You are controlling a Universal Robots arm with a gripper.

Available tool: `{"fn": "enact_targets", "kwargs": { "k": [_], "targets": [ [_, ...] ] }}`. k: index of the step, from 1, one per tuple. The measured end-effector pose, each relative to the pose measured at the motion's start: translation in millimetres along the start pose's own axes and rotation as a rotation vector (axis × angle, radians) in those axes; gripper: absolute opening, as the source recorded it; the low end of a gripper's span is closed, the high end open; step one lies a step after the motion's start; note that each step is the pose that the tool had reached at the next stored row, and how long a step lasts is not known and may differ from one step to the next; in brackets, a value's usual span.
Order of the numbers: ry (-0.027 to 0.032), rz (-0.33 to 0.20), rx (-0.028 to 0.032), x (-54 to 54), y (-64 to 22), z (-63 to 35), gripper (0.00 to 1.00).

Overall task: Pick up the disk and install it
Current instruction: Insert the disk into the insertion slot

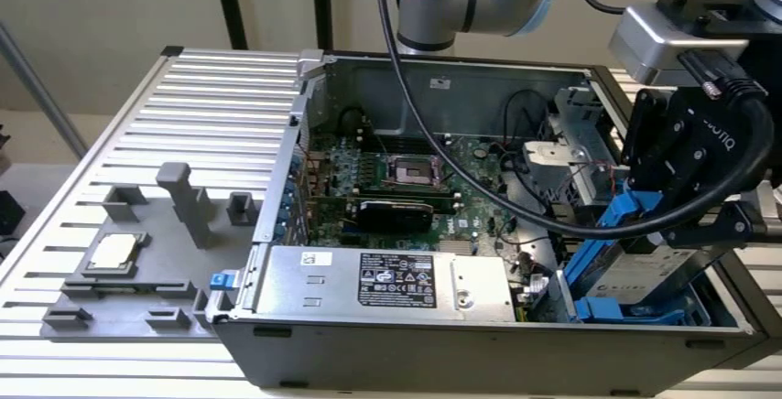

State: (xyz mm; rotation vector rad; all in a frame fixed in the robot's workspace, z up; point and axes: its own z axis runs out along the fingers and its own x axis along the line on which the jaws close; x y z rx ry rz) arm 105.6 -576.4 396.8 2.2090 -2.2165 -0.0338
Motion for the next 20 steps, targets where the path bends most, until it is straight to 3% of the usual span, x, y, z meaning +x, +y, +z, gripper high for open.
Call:
{"fn": "enact_targets", "kwargs": {
  "k": [5,6,9,16,20],
  "targets": [
    [-0.0002,0.0,0.0,0.0,-0.1,2.9,0.34],
    [-0.0003,0.0,-0.0001,0.0,-0.1,3.0,0.4],
    [-0.004,0.0,0.0,0.1,-1.7,3.2,0.4],
    [-0.0161,0.0,-0.0004,-0.1,-30.7,2.4,0.4],
    [-0.0168,0.0,-0.0015,-0.2,-45.2,2.5,0.4]
  ]
}}
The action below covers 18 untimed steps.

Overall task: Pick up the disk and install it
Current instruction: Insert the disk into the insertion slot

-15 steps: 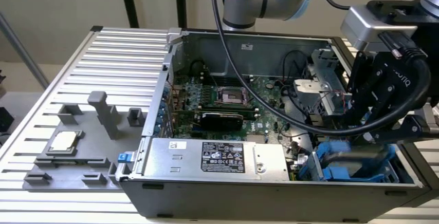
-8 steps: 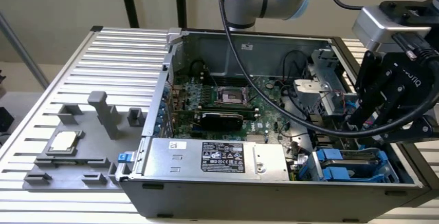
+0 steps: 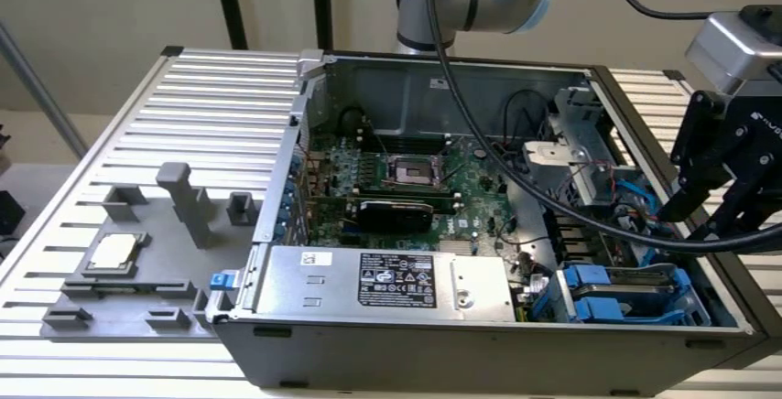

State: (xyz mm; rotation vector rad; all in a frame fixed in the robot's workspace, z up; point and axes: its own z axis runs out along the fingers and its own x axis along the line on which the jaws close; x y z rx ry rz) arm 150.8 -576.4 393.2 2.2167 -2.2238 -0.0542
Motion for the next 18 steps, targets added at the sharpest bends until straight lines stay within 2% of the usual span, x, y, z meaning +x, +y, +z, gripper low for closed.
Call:
{"fn": "enact_targets", "kwargs": {
  "k": [18],
  "targets": [
    [0.0001,0.0,-0.0002,0.0,-1.3,0.0,0.4]
  ]
}}
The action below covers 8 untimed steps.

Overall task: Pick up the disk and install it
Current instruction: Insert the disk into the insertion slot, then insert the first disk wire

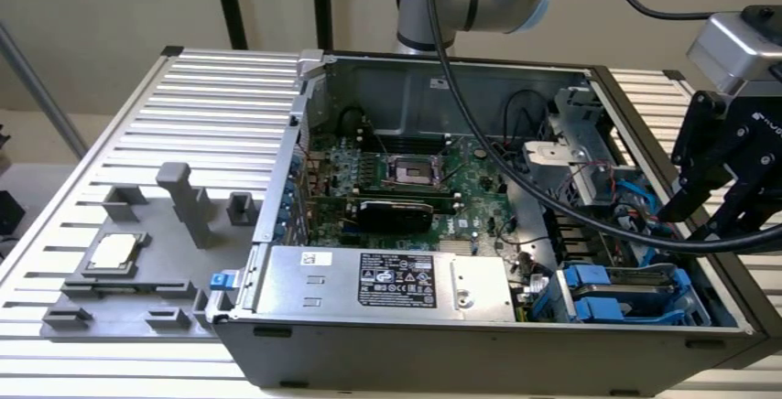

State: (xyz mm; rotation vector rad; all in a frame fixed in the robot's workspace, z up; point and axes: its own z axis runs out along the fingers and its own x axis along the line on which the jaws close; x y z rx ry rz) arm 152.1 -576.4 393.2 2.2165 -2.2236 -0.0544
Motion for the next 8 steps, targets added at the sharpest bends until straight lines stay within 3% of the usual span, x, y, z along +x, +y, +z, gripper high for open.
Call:
{"fn": "enact_targets", "kwargs": {
  "k": [5,8],
  "targets": [
    [-0.0005,0.0,-0.0005,-0.2,-20.7,1.4,0.4],
    [-0.0001,-0.002,-0.0005,0.0,-22.1,6.8,0.4]
  ]
}}
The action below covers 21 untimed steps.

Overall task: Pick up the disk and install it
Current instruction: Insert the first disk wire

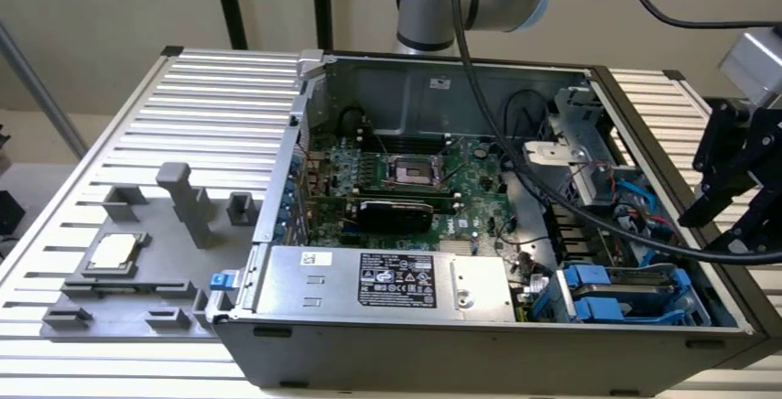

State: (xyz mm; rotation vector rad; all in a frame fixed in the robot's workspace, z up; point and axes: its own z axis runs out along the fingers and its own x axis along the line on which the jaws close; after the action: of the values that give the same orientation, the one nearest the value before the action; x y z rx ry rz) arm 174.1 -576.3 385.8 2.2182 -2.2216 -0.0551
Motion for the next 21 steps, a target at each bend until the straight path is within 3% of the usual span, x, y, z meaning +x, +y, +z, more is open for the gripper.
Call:
{"fn": "enact_targets", "kwargs": {
  "k": [6,10,15,17,21],
  "targets": [
    [0.0002,-0.005,-0.0001,-0.4,7.7,11.1,0.4],
    [0.0003,-0.01,0.0022,-3.1,17.1,18.7,0.4],
    [0.002,-0.017,0.0045,-15.3,20.0,27.1,0.4],
    [0.0022,-0.021,0.0045,-18.0,20.2,28.0,0.42],
    [0.0025,-0.036,0.0041,-17.6,28.1,28.2,0.61]
  ]
}}
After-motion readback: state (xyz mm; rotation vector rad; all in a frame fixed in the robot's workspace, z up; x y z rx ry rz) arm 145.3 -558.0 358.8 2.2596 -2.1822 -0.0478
